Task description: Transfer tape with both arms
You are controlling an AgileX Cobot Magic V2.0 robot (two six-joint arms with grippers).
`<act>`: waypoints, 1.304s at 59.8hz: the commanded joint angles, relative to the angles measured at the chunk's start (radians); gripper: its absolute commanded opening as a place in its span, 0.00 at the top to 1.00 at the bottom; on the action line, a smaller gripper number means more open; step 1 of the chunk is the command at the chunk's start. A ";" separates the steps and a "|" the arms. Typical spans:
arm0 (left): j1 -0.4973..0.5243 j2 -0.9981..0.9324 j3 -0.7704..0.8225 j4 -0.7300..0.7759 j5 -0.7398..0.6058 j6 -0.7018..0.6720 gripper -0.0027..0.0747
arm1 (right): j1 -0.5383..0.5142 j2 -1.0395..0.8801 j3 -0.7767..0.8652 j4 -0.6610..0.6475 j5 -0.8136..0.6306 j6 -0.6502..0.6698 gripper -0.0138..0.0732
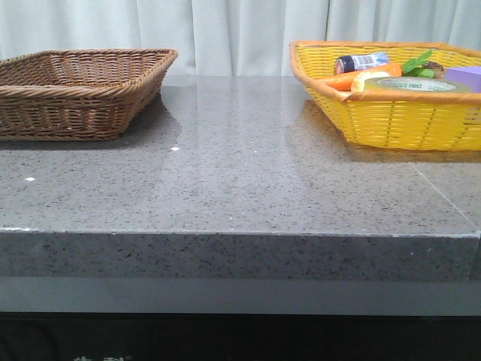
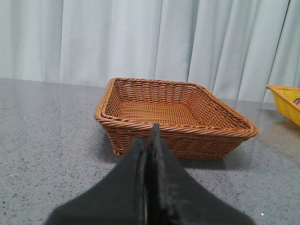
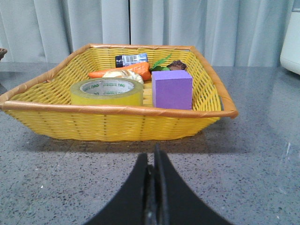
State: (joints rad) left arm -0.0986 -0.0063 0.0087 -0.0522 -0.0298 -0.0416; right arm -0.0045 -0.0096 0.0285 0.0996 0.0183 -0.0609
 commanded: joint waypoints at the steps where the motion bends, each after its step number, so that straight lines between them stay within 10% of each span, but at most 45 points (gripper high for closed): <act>1: -0.007 -0.018 0.039 -0.001 -0.083 -0.007 0.99 | -0.007 -0.027 -0.027 -0.010 -0.099 -0.003 0.92; 19: -0.007 -0.018 0.002 -0.001 -0.119 -0.007 0.99 | -0.007 -0.027 -0.029 0.098 -0.090 0.001 0.92; 35: -0.007 -0.012 -0.251 -0.016 0.180 -0.012 0.99 | -0.007 -0.027 -0.143 0.109 -0.057 0.001 0.92; 78: -0.007 0.511 -0.883 -0.016 0.635 0.034 0.99 | -0.007 0.400 -0.805 0.030 0.523 0.001 0.92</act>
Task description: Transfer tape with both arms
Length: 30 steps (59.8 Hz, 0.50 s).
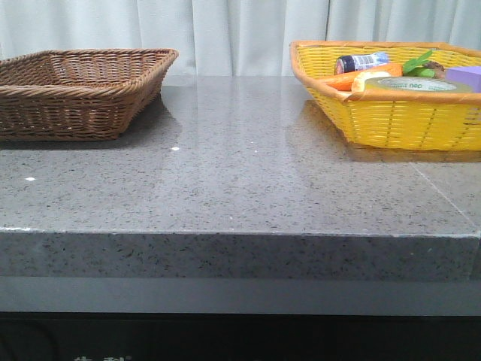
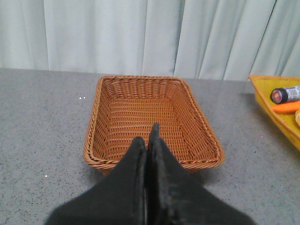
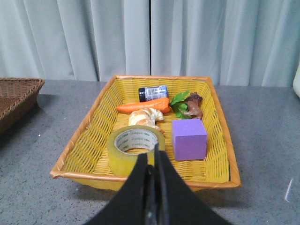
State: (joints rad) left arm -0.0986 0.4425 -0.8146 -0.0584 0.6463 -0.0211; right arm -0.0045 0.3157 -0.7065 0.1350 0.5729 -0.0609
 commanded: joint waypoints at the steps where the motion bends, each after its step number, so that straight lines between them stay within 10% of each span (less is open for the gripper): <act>1: -0.007 0.075 -0.067 -0.010 -0.038 0.014 0.99 | -0.007 0.092 -0.080 -0.006 -0.027 0.001 0.92; 30: -0.007 0.254 -0.076 -0.038 -0.049 0.014 0.99 | -0.007 0.349 -0.096 -0.006 -0.028 0.001 0.92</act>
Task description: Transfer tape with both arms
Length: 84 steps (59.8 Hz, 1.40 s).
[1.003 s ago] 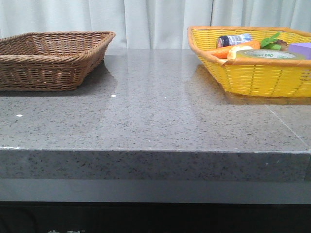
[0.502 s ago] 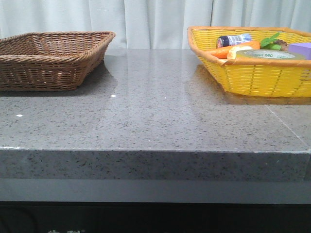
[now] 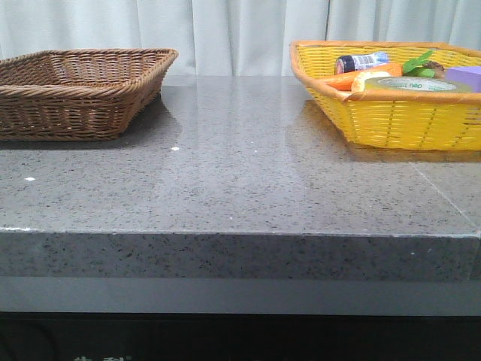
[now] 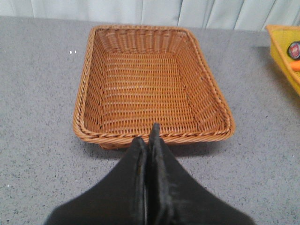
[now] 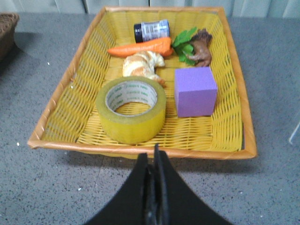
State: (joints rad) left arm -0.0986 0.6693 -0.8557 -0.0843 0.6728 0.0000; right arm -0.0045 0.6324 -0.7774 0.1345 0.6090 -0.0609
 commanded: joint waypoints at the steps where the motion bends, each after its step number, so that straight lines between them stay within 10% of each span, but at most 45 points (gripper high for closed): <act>1: -0.007 0.035 -0.035 -0.013 -0.073 -0.007 0.99 | -0.007 0.037 -0.025 -0.006 -0.064 0.001 0.92; 15: -0.007 0.117 -0.035 -0.010 -0.071 -0.007 0.87 | -0.007 0.092 -0.025 -0.010 -0.055 0.001 0.87; 30: -0.007 0.174 -0.035 -0.009 -0.075 -0.007 0.24 | -0.007 0.115 -0.025 -0.013 -0.044 0.001 0.24; 46: -0.035 0.191 -0.042 -0.016 -0.091 -0.007 0.23 | -0.007 0.145 -0.061 -0.012 -0.020 0.001 0.14; 84: -0.474 0.191 -0.105 -0.010 -0.076 0.047 0.23 | -0.007 0.584 -0.529 0.013 0.375 0.010 0.14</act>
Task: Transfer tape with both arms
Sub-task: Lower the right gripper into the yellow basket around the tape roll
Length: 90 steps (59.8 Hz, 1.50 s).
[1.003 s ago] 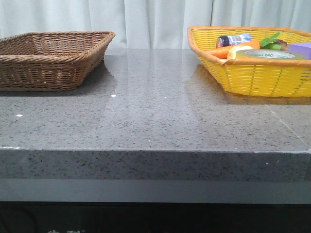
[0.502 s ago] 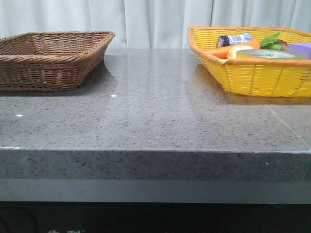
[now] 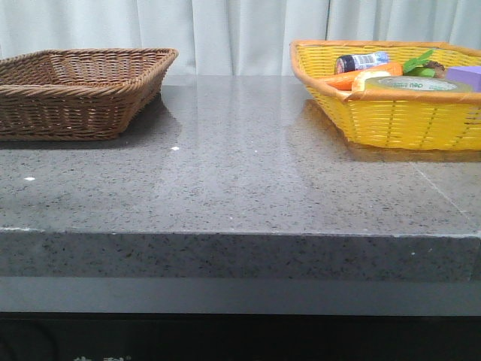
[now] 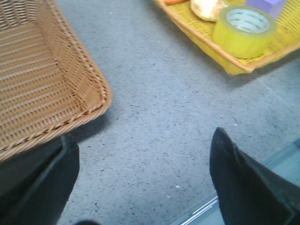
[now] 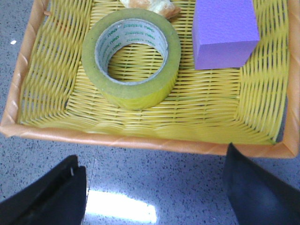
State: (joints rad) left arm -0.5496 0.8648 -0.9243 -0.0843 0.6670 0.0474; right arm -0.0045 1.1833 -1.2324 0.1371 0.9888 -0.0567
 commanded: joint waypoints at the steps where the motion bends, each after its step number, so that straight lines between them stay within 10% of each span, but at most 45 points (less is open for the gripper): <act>1: -0.023 -0.005 -0.036 -0.010 -0.070 0.000 0.23 | -0.007 0.043 -0.088 0.010 0.002 0.008 0.14; 90: -0.025 -0.005 -0.035 -0.010 -0.068 0.000 0.23 | -0.016 0.546 -0.342 0.062 -0.044 0.319 0.14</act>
State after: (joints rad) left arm -0.5680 0.8648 -0.9243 -0.0843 0.6670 0.0474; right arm -0.0133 1.7546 -1.5424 0.1816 0.9880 0.2536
